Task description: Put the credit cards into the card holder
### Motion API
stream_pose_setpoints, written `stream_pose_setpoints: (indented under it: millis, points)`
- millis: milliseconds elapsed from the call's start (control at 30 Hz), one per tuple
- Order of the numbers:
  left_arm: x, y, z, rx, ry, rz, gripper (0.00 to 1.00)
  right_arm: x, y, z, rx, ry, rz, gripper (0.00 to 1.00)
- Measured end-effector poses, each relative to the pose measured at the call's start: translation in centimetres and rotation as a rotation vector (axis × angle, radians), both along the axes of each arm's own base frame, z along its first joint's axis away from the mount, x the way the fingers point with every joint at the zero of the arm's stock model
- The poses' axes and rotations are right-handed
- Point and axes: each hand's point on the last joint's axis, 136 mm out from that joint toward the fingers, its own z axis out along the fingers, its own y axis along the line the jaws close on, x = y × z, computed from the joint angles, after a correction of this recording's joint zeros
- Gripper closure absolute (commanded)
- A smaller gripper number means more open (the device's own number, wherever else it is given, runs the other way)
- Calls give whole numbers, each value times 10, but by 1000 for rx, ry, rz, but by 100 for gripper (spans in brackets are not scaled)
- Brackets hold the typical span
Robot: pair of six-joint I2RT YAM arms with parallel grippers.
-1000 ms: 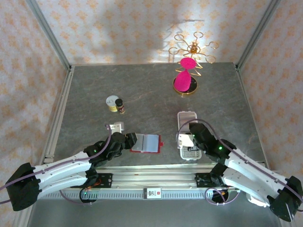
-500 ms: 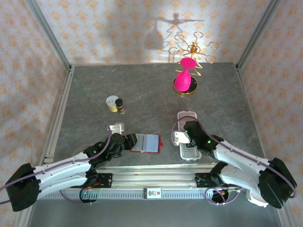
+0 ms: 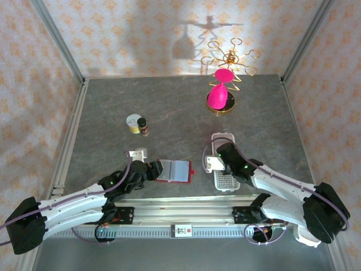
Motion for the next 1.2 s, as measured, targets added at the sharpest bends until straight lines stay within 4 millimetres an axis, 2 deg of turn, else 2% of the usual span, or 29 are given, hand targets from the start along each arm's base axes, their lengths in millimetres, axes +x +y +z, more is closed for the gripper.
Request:
stream_pose_setpoints:
  millis: [67,167,567,1000,1200]
  points:
    - [0,0,-1,1,1,0,48,-1,-1,0,-1,3,0,63]
    - [-1,1,-3,5,5,-1,49,-3,-2,1,2,5,-1,66]
    - [-1,1,-4,5,9,-3,50,-5,-2,10,27,-13,3,85]
    - [-2,0,-6,7,16,-3,50,-10,-3,10,33,5,7,91]
    - [-2,0,-8,10,23,-2,50,-17,-5,11,39,29,3,97]
